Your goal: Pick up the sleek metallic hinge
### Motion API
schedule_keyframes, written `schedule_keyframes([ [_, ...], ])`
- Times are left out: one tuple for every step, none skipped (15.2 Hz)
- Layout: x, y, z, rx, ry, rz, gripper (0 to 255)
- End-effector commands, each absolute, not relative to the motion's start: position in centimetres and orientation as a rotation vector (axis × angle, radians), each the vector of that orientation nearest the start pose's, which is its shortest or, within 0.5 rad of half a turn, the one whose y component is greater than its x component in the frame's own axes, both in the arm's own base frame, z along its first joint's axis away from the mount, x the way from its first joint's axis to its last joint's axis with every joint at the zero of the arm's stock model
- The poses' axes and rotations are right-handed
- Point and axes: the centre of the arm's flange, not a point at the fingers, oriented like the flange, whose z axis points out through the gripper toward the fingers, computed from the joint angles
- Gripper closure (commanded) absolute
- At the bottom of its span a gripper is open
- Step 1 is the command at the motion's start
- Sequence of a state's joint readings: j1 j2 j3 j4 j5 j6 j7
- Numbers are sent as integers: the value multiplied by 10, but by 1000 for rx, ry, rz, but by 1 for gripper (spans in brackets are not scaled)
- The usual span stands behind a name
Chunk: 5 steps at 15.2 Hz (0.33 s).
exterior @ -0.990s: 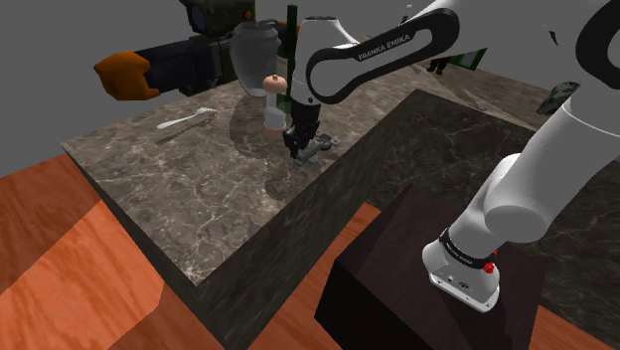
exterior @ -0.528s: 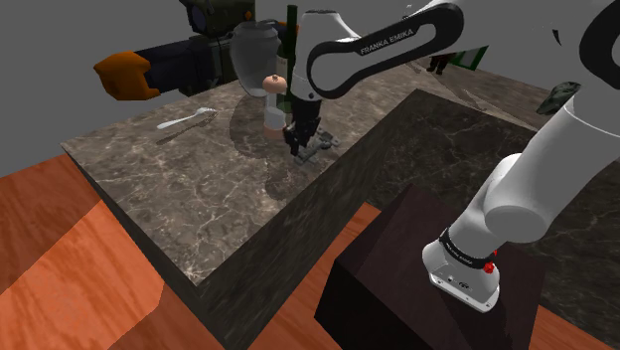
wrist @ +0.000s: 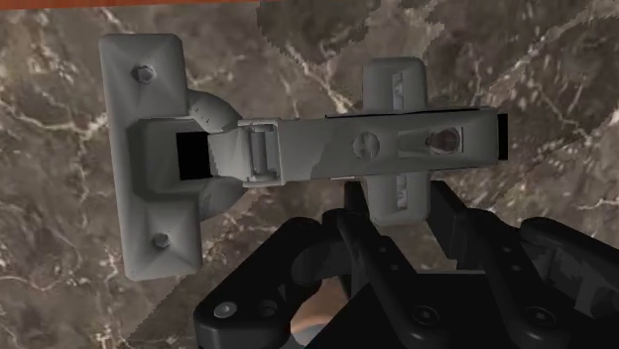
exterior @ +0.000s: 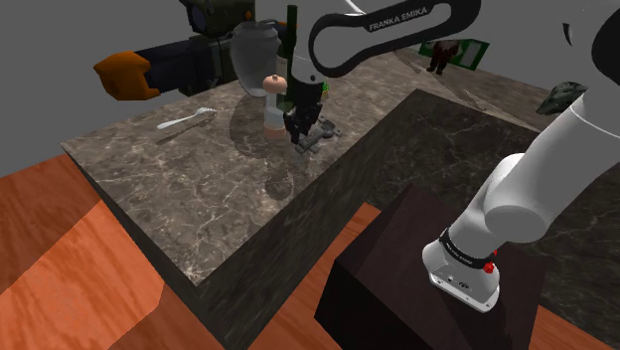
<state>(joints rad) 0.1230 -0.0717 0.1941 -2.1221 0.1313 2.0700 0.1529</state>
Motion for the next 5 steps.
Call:
schedule_keyframes([
  [499,173,456,-3034,-155,9,255],
  [499,173,461,-3034,-155,9,255],
  [499,173,467,-3034,-155,9,255],
  [499,173,467,-3034,-155,9,255],
  [499,173,467,-3034,-155,9,255],
])
